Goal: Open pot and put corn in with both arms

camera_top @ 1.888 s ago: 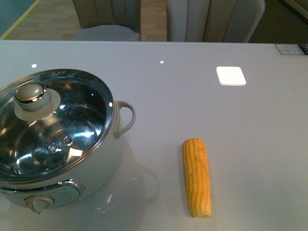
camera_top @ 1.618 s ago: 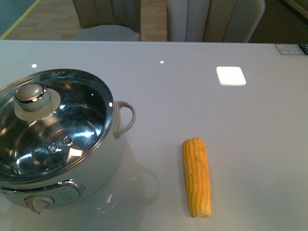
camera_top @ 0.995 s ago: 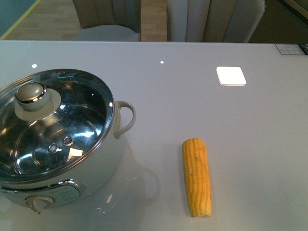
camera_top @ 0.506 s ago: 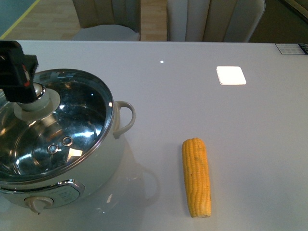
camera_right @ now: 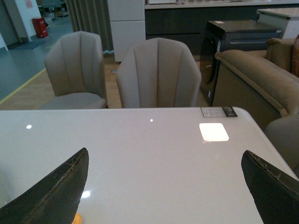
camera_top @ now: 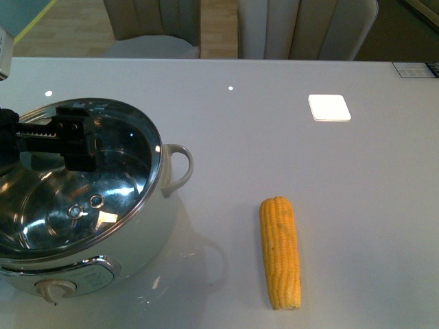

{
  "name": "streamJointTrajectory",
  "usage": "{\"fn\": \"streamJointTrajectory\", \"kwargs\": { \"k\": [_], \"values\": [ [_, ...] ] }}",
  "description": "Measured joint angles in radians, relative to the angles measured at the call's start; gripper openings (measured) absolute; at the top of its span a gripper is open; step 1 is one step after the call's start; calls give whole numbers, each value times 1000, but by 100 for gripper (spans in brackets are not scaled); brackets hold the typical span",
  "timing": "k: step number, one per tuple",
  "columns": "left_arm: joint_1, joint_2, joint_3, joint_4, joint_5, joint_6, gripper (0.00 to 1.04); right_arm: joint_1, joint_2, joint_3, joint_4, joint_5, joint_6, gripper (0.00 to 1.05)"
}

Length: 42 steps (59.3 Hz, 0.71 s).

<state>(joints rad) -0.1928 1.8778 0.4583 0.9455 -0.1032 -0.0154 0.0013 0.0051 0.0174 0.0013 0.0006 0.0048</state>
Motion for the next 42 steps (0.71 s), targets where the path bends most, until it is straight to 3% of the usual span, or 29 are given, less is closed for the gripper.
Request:
{"fn": "streamJointTrajectory", "kwargs": {
  "k": [19,29,37,42],
  "values": [
    [-7,56,9,36,-5,-16,97,0,0,0,0,0,0,96],
    [-14,63,11,43,-5,-23,73,0,0,0,0,0,0,96],
    [-14,63,14,47,-13,-27,44,0,0,0,0,0,0,96],
    [-14,59,14,47,-22,-21,42,0,0,0,0,0,0,96]
  ]
}}
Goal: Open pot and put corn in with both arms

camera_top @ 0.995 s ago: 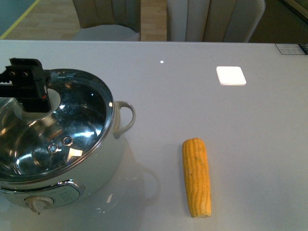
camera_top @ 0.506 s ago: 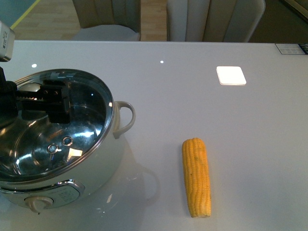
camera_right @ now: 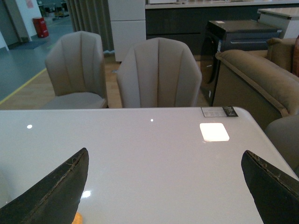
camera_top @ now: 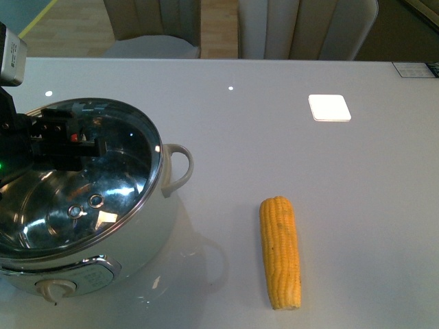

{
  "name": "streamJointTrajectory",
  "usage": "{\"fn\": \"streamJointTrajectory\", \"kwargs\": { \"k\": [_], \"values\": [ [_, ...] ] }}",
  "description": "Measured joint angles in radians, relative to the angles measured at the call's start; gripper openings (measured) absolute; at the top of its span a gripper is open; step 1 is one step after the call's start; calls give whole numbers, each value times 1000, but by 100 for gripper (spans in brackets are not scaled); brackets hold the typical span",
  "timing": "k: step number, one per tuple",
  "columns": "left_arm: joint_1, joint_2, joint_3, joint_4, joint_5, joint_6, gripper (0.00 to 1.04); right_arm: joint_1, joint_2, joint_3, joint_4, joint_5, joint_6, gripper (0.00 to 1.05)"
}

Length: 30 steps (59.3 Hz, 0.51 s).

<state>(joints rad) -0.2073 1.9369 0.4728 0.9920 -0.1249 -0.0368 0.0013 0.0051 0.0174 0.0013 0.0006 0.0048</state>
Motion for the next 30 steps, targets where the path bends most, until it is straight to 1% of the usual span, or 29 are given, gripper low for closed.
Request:
{"fn": "streamJointTrajectory", "kwargs": {
  "k": [16,30],
  "values": [
    [9,-40,0,-45,2,6,42,0,0,0,0,0,0,96],
    [38,-126,18,-111,-2,18,42,0,0,0,0,0,0,96]
  ]
}}
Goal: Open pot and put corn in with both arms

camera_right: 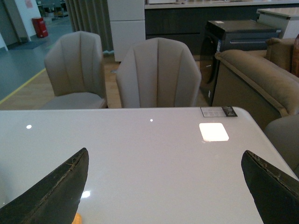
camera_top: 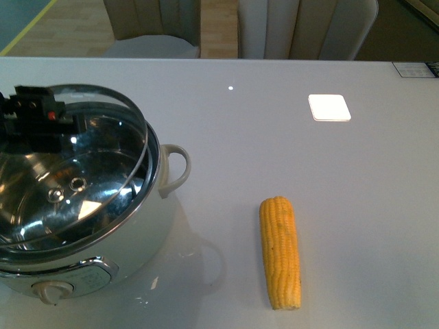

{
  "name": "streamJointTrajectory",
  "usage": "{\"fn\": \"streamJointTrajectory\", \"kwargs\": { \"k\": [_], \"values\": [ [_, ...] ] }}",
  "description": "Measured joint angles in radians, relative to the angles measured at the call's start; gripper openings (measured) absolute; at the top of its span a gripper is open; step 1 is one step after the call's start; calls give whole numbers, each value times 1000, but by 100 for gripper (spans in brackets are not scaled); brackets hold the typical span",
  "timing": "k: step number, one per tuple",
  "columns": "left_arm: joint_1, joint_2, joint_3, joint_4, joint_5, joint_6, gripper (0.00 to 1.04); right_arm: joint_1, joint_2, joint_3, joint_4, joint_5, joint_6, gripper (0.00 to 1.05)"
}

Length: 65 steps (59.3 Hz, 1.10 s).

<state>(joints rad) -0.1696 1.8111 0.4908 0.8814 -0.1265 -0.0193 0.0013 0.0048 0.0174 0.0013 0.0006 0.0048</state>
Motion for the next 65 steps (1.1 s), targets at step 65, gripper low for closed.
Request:
{"fn": "streamJointTrajectory", "kwargs": {
  "k": [65],
  "values": [
    [815,130,31,203,229,97,42,0,0,0,0,0,0,96]
  ]
}}
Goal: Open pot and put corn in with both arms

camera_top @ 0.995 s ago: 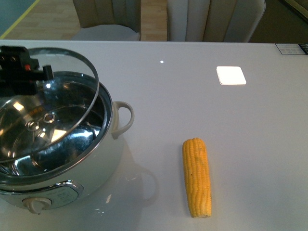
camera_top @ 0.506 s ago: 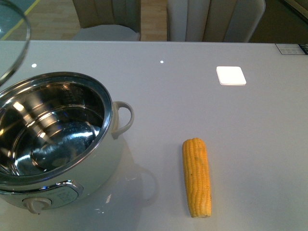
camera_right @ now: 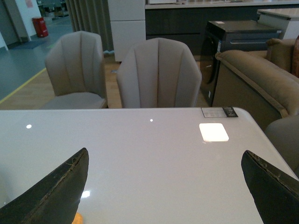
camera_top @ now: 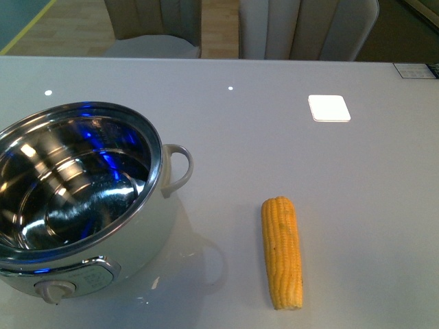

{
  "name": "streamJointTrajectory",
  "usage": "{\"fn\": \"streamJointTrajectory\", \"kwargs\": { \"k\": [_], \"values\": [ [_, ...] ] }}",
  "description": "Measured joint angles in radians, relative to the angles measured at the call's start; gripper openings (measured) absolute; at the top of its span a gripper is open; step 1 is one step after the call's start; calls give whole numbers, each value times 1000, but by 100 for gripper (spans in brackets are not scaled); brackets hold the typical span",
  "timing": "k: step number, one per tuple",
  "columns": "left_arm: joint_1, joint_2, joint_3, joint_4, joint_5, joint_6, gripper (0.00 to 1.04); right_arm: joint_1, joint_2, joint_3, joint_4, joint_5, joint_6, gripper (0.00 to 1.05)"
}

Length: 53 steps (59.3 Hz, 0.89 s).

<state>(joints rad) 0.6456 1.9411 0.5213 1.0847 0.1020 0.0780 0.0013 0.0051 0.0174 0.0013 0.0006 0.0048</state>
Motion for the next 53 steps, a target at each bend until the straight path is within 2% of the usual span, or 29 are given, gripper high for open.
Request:
{"fn": "streamJointTrajectory", "kwargs": {
  "k": [12,29,53],
  "values": [
    [13,146,11,77,11,14,42,0,0,0,0,0,0,96],
    [8,398,98,290,-24,77,42,0,0,0,0,0,0,96],
    [-4,562,182,302,-20,65,42,0,0,0,0,0,0,96]
  ]
}}
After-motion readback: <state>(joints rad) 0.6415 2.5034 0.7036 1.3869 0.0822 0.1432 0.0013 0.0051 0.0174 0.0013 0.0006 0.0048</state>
